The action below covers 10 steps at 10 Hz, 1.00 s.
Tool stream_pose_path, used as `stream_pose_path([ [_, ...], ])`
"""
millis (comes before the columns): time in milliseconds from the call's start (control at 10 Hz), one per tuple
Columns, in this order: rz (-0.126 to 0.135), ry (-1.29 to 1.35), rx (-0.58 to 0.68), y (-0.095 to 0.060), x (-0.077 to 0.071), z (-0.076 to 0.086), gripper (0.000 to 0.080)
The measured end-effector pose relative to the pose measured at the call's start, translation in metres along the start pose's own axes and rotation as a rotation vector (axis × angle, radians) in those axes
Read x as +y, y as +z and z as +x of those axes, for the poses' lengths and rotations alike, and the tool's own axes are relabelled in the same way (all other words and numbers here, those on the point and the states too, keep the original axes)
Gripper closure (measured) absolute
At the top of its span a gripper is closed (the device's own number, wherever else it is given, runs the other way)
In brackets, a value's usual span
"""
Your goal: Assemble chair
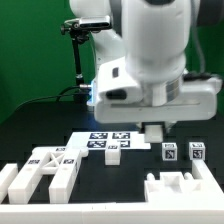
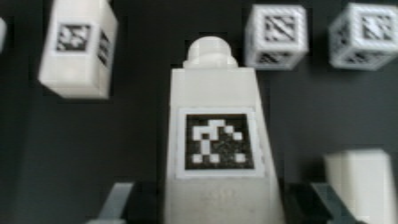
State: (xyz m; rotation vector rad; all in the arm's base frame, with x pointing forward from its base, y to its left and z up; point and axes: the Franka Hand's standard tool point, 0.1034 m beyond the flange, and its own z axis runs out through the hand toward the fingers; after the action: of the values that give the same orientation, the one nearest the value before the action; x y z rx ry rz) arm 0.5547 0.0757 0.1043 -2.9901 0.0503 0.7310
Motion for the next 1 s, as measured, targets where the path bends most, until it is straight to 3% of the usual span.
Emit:
stream_pose_path([
  [100,0.024,-0.055,0.147,-0.032,-0.014,0.020,0.0514],
  [200,0.025,-0.096,0.230,-0.049,-0.011,0.029,0.0514],
  [500,0.022,-0.086,0.443,-0.049,-0.010,0.039,0.0514],
  [700,0.022,-0.102,0.596,-0.044,-0.020,0.047,0.0514],
  [900,0.022,-0.127,0.836,-0.062,-0.029,0.062,0.0514],
  [1000,0.020,-0.125,0.896,-0.060,-0.027,0.061,0.0514],
])
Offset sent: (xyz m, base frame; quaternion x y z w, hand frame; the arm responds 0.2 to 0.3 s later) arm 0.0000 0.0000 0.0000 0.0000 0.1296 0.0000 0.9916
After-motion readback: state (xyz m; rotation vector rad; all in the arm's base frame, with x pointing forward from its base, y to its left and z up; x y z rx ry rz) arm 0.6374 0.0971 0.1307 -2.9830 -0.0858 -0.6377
